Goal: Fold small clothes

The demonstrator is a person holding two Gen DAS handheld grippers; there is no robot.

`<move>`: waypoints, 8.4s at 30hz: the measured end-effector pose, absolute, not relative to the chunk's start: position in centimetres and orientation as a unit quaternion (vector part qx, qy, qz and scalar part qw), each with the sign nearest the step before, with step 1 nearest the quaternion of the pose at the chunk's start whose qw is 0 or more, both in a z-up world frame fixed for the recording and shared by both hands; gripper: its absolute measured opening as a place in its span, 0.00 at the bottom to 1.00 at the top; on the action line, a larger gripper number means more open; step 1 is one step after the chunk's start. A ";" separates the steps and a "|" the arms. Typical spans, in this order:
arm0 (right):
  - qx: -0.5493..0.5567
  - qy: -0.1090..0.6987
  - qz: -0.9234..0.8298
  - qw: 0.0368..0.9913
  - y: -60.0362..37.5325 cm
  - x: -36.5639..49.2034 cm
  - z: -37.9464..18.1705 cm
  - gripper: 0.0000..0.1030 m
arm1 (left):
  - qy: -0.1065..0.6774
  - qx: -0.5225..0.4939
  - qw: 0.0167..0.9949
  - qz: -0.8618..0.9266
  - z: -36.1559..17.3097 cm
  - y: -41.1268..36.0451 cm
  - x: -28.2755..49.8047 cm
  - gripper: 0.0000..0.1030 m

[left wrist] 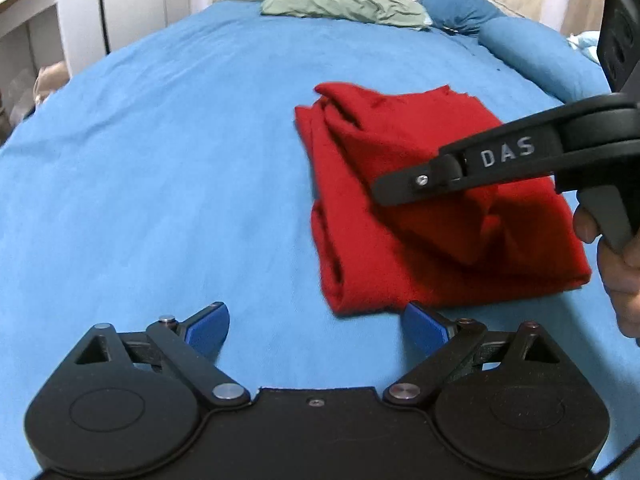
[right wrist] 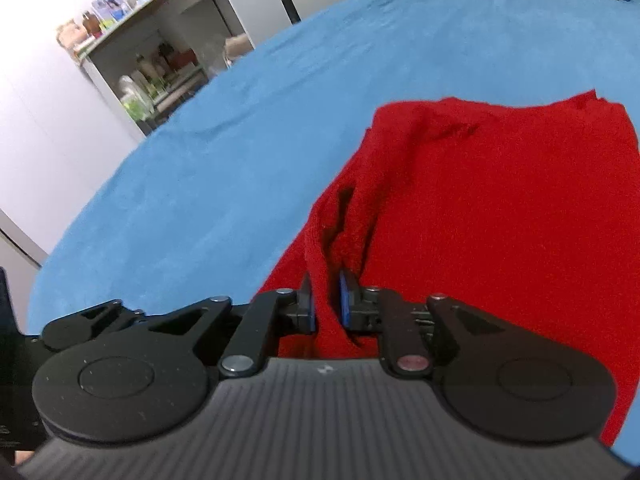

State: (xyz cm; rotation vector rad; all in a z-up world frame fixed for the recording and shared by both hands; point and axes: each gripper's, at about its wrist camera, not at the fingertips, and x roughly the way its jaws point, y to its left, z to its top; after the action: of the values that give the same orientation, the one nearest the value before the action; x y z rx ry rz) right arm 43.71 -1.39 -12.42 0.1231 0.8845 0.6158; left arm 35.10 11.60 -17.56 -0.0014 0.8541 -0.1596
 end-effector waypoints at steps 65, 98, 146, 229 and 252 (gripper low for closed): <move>0.103 0.338 0.127 0.927 -17.0 36.5 -6.2 1.00 | 0.393 -0.087 0.911 -0.089 -9.0 12.0 41.1 1.00; 0.159 0.391 0.153 0.893 -13.2 45.1 -10.6 0.36 | 0.431 -0.051 0.885 -0.168 -10.8 8.1 45.5 0.19; 0.080 0.356 0.030 0.931 -22.6 20.8 -9.4 0.95 | 0.382 0.010 0.918 -0.106 -8.7 1.1 25.2 0.75; 0.026 0.386 -0.071 0.919 -16.5 -1.2 -0.5 1.00 | 0.323 0.059 0.943 -0.054 -0.5 0.2 1.4 1.00; 0.026 0.384 -0.071 0.920 -16.2 -1.3 -0.5 1.00 | 0.314 0.063 0.946 -0.050 -0.5 -0.1 1.4 1.00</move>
State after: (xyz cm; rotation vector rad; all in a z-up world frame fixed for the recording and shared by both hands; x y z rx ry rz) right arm -1.31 -16.23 -0.48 0.0541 0.7899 -0.1467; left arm 1.38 -0.08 -0.46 0.1277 0.6399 -0.1017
